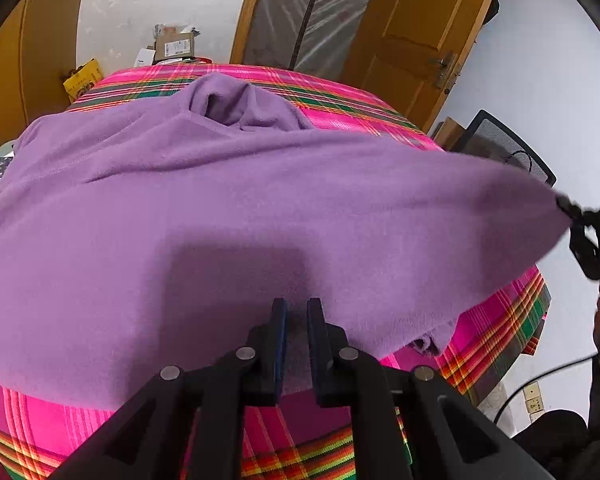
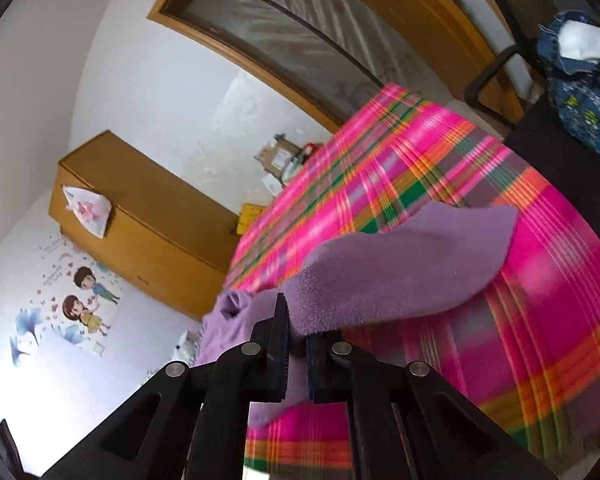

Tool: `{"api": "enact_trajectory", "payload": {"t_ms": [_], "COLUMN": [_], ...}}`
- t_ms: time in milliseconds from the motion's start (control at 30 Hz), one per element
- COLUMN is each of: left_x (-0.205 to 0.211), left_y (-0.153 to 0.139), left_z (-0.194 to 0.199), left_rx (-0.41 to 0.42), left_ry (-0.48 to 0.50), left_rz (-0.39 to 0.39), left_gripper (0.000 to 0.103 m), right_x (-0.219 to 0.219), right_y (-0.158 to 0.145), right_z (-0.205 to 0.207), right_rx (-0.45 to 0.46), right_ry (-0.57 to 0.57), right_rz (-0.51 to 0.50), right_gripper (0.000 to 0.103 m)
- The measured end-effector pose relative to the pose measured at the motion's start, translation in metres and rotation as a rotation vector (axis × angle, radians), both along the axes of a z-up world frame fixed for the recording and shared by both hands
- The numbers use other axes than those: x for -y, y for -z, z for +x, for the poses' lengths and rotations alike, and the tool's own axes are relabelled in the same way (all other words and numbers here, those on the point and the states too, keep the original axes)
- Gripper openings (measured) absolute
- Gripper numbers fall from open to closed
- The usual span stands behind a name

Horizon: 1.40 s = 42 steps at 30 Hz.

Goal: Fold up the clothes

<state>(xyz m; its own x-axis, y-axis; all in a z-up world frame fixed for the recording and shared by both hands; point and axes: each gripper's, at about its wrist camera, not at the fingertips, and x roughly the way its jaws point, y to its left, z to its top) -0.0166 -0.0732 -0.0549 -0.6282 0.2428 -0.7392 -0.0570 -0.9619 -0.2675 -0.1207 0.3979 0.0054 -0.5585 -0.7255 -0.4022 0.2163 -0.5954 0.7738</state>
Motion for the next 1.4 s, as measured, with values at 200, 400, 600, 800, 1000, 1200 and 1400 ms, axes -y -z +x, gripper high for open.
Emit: {"api": "enact_trajectory", "payload": {"t_ms": [200,400,600,800,1000,1200,1400], "left_x": [0.001,0.006,0.008,0.01,0.012,0.012,0.014], "left_y": [0.001,0.004,0.004,0.006,0.006,0.008,0.009], "left_z": [-0.001,-0.001,-0.002,-0.005,-0.004,-0.005,-0.006], "left_rx": [0.003,0.0,-0.003,-0.014,-0.013,-0.022,-0.025], "left_ry": [0.006,0.0,-0.01,-0.012,-0.015,-0.011,-0.011], "left_rz": [0.005,0.023,0.033,0.046,0.049,0.053,0.065], "left_gripper": [0.01,0.01,0.01,0.01,0.01,0.01,0.01], "right_x": [-0.001,-0.004,0.04,0.084,0.132,0.127,0.121], "right_y": [0.035,-0.017,-0.056,-0.056,-0.001,0.006,-0.013], "right_z": [0.002,0.005,-0.02,-0.062,-0.104,-0.079,-0.031], "right_rx": [0.198,-0.017,-0.217,-0.263,-0.133,-0.178,-0.291], "right_ry": [-0.09,-0.075,-0.174,-0.326,-0.54,-0.58,-0.623], "right_rz": [0.186,0.312,0.363,0.381,0.473,0.497,0.461], "right_gripper": [0.021,0.027,0.04,0.055,0.054,0.008,0.007]}}
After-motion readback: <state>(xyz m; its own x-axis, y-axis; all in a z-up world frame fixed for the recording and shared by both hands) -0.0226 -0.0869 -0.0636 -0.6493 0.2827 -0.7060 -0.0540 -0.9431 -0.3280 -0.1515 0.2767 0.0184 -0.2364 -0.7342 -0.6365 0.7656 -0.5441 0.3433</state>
